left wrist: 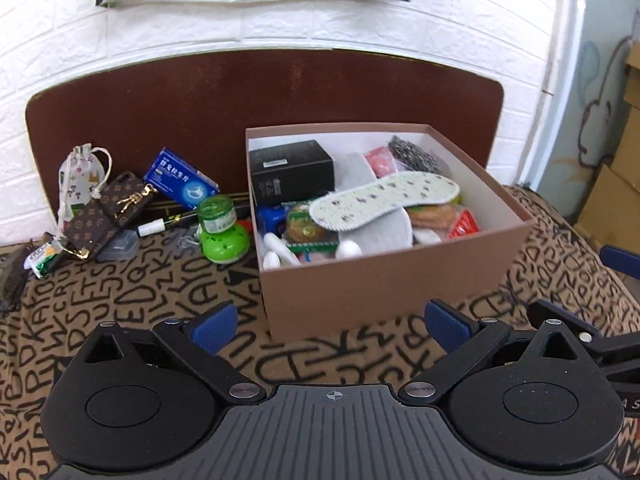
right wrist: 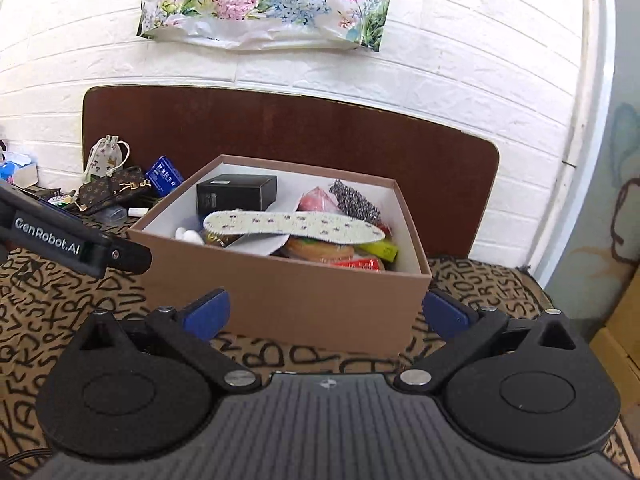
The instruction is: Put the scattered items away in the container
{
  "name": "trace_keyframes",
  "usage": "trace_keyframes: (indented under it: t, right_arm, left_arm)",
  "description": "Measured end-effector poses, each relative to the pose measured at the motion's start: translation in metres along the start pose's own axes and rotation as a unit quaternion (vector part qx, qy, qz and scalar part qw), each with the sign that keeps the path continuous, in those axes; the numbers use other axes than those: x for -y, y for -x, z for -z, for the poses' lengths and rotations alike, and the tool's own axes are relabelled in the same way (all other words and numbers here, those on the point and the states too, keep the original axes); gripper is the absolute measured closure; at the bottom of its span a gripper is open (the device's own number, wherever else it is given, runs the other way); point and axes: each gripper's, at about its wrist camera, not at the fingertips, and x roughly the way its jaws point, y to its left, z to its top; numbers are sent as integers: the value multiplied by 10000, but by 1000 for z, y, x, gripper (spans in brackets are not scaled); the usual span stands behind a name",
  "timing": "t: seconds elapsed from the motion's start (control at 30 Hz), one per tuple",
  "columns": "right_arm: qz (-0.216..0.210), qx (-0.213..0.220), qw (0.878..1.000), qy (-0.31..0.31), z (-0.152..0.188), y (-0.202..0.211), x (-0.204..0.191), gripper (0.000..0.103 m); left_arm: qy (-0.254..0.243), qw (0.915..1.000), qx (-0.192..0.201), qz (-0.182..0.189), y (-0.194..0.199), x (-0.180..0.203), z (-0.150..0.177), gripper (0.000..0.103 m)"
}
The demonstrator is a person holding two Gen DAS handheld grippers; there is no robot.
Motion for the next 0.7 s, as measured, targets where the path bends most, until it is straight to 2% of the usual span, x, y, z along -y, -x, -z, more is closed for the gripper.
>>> trace_keyframes:
  t: [0.33, 0.7]
  right_arm:
    - [11, -43, 10000, 32, 12, 22, -7, 1]
    - [18, -93, 9999, 49, 14, 22, -7, 1]
  left_arm:
    - [-176, 9998, -23, -55, 17, 14, 17, 0]
    - [-348, 9993, -80, -109, 17, 20, 19, 0]
